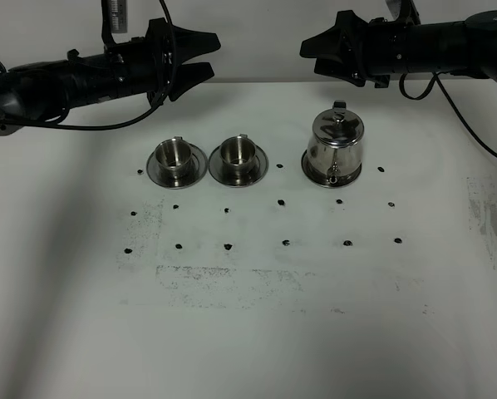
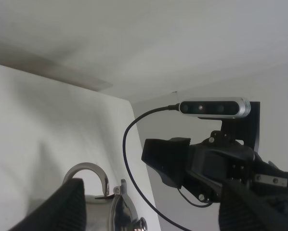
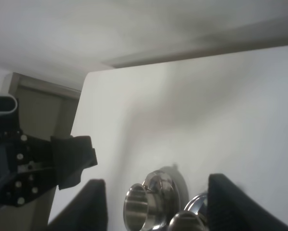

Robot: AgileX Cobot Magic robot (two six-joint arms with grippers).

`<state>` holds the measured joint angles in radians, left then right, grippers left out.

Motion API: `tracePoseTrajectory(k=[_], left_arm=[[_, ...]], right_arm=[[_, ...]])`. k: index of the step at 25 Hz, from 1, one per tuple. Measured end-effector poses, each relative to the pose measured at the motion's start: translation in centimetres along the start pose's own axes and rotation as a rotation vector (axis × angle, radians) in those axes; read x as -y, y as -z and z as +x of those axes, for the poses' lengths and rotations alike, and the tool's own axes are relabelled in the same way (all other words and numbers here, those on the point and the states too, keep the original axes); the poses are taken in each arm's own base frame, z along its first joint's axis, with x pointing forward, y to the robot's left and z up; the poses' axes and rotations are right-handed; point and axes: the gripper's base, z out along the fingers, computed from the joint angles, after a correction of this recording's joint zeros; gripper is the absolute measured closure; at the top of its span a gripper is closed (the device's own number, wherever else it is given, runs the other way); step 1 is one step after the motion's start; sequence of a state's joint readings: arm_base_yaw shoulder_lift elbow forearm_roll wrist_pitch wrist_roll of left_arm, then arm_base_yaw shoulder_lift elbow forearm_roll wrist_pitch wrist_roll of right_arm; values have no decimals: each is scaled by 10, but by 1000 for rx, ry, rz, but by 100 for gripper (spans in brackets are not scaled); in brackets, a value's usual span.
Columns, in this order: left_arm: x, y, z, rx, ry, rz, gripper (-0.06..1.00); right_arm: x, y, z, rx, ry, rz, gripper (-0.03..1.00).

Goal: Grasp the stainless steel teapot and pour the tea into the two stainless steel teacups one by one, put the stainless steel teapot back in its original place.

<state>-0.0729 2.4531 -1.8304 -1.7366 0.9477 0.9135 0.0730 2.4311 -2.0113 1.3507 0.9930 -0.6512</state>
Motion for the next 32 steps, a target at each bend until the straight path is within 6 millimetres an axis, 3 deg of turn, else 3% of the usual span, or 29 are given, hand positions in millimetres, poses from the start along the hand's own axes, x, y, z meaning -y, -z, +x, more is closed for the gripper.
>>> tracePoseTrajectory(k=[10,17,23,26,29,32], left_arm=[[0,0,0,0,-7,0,37],[7,2,-6,-28,-224,-82,37],[59,16,-33,-153,-542,-315,44],[71,26,-40,-290,-623,-493,46],[82,37,-39,-444,-687,-679,50],[114,45,-38,-440,-741,-720,56]], right_arm=[[2,0,0,-4,5,17,48],[-2,3,-5,-22,124,57,48],[-17,20,-25,-103,325,287,48],[-30,36,-35,-163,405,416,48],[-53,57,-40,-187,451,509,48],[-90,87,-39,-184,502,576,48]])
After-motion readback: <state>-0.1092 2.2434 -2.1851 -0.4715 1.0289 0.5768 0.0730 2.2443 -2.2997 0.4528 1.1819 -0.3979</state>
